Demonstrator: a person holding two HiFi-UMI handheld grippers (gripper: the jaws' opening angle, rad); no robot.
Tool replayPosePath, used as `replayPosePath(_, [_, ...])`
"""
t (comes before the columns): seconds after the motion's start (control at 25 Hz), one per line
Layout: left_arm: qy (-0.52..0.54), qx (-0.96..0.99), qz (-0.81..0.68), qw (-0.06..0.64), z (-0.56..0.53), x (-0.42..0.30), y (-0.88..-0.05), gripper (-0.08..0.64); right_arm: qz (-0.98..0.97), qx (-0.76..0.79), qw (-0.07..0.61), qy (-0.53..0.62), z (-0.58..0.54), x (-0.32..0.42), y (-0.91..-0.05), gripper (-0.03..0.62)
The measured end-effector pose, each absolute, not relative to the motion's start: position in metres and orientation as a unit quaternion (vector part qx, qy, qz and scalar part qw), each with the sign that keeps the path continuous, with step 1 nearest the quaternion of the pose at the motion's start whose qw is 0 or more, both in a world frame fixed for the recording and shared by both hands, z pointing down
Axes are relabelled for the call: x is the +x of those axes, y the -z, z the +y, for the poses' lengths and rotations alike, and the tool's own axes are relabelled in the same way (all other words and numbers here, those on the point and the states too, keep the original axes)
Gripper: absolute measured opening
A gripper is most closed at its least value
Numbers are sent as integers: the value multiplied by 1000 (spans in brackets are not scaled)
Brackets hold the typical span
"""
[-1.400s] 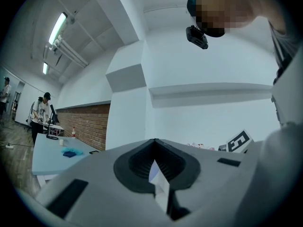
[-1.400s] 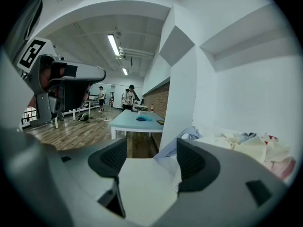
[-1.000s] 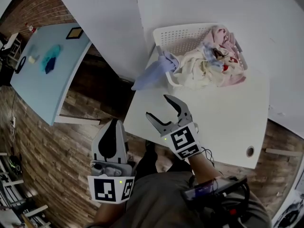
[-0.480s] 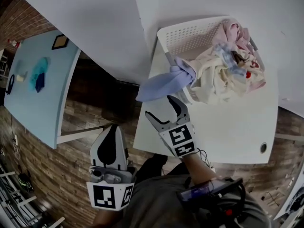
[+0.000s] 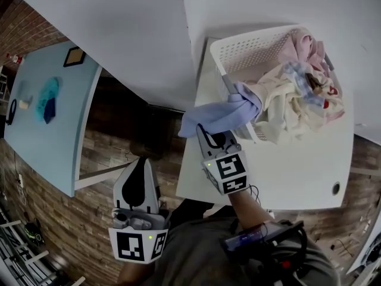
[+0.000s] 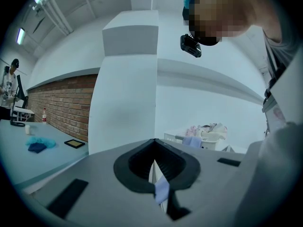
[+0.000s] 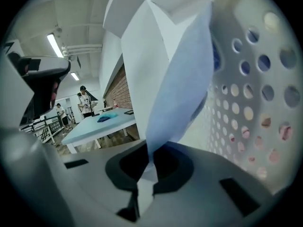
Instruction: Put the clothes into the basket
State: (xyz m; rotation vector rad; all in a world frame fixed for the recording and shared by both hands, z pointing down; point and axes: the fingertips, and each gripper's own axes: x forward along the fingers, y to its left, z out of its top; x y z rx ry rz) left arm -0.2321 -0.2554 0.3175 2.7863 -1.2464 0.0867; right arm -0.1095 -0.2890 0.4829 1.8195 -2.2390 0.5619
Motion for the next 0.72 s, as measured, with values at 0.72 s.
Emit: replayPosePath(0.72, [75, 939, -334, 25, -240, -147, -219, 8, -808, 576, 45, -116, -258, -46, -257, 14])
